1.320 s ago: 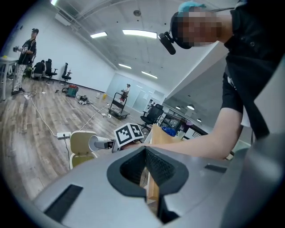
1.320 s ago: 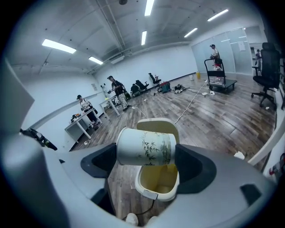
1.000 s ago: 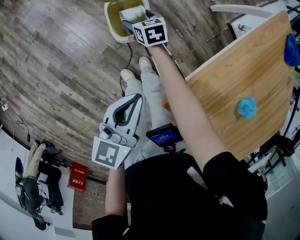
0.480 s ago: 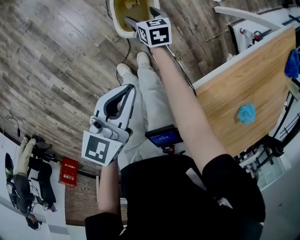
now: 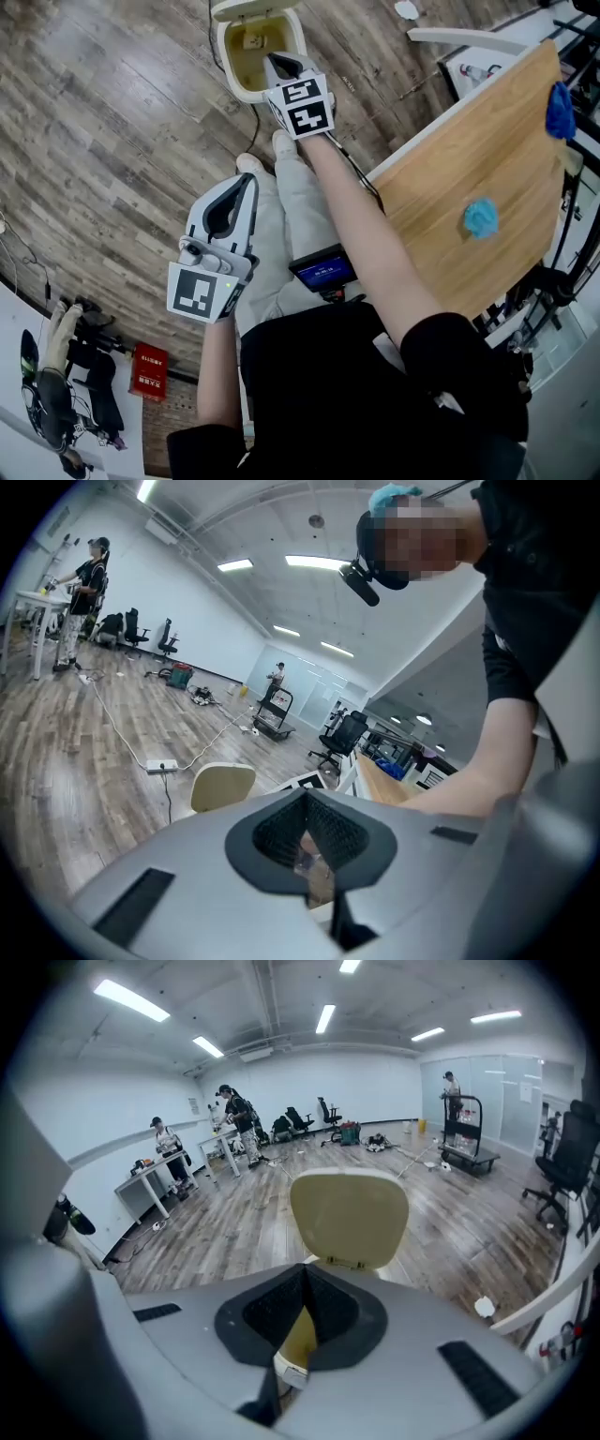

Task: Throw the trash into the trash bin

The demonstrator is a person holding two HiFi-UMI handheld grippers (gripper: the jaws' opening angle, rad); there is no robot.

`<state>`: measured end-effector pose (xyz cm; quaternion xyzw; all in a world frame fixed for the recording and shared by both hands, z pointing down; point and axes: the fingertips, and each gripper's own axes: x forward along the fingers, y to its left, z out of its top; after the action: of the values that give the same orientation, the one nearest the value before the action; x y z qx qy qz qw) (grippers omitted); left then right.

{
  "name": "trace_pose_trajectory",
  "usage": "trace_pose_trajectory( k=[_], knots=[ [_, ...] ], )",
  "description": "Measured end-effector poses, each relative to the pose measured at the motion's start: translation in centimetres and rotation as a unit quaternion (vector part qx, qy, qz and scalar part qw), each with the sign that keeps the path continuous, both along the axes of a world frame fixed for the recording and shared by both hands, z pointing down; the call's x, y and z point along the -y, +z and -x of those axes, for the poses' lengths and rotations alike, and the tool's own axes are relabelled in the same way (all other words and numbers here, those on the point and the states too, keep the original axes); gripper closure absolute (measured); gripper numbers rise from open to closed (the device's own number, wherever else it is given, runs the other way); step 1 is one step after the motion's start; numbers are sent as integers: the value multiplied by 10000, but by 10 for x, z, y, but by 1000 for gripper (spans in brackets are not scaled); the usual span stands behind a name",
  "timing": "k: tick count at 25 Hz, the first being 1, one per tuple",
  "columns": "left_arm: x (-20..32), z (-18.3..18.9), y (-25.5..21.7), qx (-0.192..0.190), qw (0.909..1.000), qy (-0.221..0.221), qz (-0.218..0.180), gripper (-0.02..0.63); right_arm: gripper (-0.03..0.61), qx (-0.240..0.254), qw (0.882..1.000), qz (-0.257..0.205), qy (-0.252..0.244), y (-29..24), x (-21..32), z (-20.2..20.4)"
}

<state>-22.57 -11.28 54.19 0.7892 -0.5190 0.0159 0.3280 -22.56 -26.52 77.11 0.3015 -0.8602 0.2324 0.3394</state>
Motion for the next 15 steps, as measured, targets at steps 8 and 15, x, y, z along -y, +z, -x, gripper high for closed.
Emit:
trace_pose_trajectory(
  k=[8, 15],
  knots=[
    [21, 19, -81, 457, 9953, -11, -850, 611, 580, 877, 9891, -1092, -450, -193, -34, -3],
    [21, 9, -167, 474, 9850, -54, -1656, 611, 580, 1640, 9675, -1858, -512, -356, -81, -32]
  ],
)
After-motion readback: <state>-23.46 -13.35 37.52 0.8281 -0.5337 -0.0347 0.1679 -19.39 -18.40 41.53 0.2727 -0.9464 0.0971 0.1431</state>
